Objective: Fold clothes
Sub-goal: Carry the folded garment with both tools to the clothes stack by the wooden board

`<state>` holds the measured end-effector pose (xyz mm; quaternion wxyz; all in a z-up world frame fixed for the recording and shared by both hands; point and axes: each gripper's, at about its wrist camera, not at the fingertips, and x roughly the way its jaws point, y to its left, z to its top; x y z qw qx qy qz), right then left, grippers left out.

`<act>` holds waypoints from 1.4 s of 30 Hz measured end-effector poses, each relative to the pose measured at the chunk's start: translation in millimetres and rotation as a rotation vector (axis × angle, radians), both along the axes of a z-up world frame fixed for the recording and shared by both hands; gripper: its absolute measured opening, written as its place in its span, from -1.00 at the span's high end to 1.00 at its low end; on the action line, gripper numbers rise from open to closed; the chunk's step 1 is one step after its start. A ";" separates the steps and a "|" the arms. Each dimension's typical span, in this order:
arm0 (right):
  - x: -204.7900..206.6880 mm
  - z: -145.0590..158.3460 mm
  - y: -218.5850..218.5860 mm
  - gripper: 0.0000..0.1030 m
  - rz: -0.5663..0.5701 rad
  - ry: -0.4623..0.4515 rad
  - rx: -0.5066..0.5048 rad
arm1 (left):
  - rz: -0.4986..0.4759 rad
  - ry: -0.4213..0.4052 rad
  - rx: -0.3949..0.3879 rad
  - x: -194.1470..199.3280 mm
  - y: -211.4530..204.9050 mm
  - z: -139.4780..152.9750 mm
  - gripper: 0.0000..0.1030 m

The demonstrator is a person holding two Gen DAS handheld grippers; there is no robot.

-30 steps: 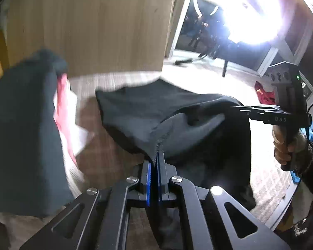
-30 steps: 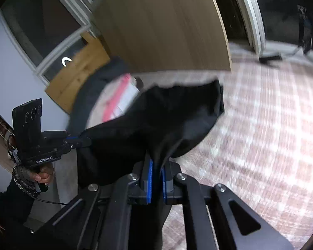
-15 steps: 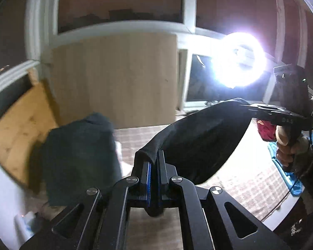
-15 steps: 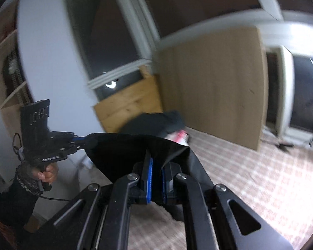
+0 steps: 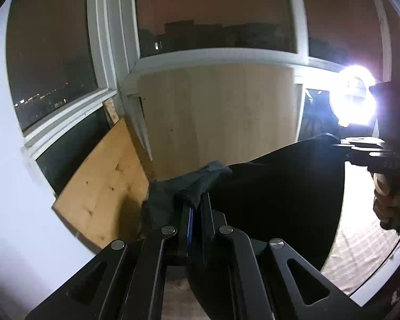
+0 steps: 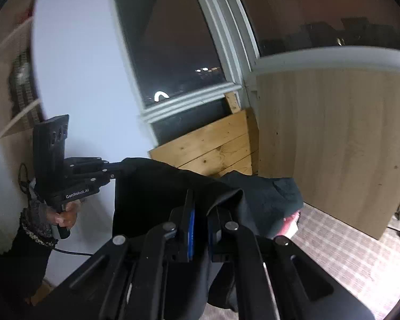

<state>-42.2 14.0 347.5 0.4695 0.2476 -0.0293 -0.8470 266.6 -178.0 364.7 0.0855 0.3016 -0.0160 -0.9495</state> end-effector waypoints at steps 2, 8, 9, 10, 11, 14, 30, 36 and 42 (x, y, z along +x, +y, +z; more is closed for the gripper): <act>-23.3 -8.7 -25.2 0.87 -0.034 -0.024 0.014 | -0.001 -0.023 0.028 -20.6 -32.0 -10.1 0.93; -108.2 -47.8 -78.0 0.87 -0.130 -0.138 0.067 | -0.009 -0.120 0.114 -99.8 -107.1 -56.4 0.93; -122.1 -55.0 -84.7 0.87 -0.146 -0.151 0.084 | -0.013 -0.131 0.119 -110.2 -112.1 -62.3 0.93; -135.7 -62.5 -90.1 0.87 -0.162 -0.158 0.105 | -0.017 -0.141 0.122 -119.1 -114.3 -67.4 0.93; -147.8 -69.0 -94.5 0.87 -0.175 -0.165 0.124 | -0.023 -0.153 0.121 -130.4 -117.6 -73.8 0.93; -178.5 -84.9 -102.4 0.87 -0.194 -0.181 0.179 | -0.037 -0.189 0.125 -163.9 -127.1 -93.5 0.93; -266.5 -127.2 -53.9 0.37 -0.120 -0.562 0.194 | 0.024 -0.198 0.132 -189.3 -157.5 -110.6 0.63; -274.3 -113.4 -61.6 0.22 -0.198 -0.461 0.204 | -0.136 -0.286 0.121 -216.2 -113.6 -143.7 0.58; -219.9 -107.9 -87.1 0.25 -0.170 -0.241 0.291 | -0.091 -0.415 0.094 -238.1 -117.2 -202.9 0.58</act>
